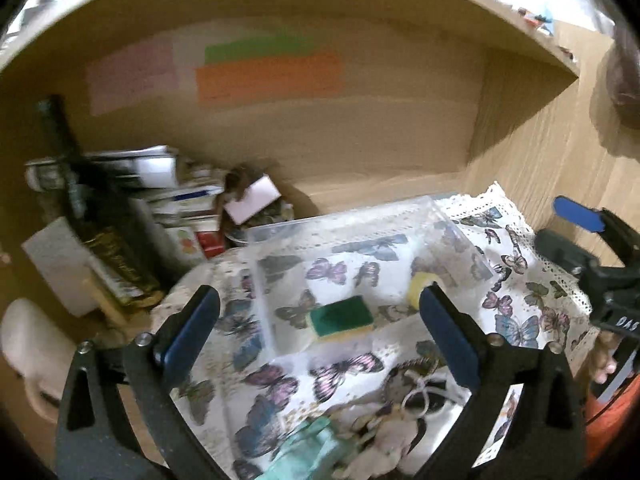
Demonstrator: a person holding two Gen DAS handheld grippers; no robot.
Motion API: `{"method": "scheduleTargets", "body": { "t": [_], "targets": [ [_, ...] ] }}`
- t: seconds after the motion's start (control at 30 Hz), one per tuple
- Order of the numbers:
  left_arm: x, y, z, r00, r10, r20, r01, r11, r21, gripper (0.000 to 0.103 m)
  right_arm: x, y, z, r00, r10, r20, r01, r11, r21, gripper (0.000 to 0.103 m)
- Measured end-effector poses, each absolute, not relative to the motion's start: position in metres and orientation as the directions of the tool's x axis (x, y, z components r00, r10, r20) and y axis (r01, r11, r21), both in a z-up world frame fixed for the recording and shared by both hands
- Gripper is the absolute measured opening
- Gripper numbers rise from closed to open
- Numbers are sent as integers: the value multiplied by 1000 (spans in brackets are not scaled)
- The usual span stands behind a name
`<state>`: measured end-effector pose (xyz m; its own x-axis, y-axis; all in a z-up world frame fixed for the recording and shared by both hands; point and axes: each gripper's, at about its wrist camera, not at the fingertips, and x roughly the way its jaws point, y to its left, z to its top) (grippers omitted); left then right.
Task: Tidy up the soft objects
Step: 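Grasp the white drawstring pouch with the right tool while the left tool grasps the green sock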
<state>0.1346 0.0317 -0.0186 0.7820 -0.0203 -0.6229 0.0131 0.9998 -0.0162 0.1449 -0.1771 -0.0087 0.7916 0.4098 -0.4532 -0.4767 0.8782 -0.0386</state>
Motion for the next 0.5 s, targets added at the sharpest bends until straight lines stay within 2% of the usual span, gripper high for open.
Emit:
{"method": "scheduleTargets", "body": {
  "t": [0.17, 0.5],
  "targets": [
    [101, 44, -20, 802, 0, -598, -16, 1000, -22, 103, 118, -187, -17, 809, 402, -430, -457, 889, -29, 81],
    [48, 58, -64, 787, 68, -613, -98, 995, -15, 103, 95, -191, -64, 777, 369, -510, -423, 906, 12, 81]
  ]
}}
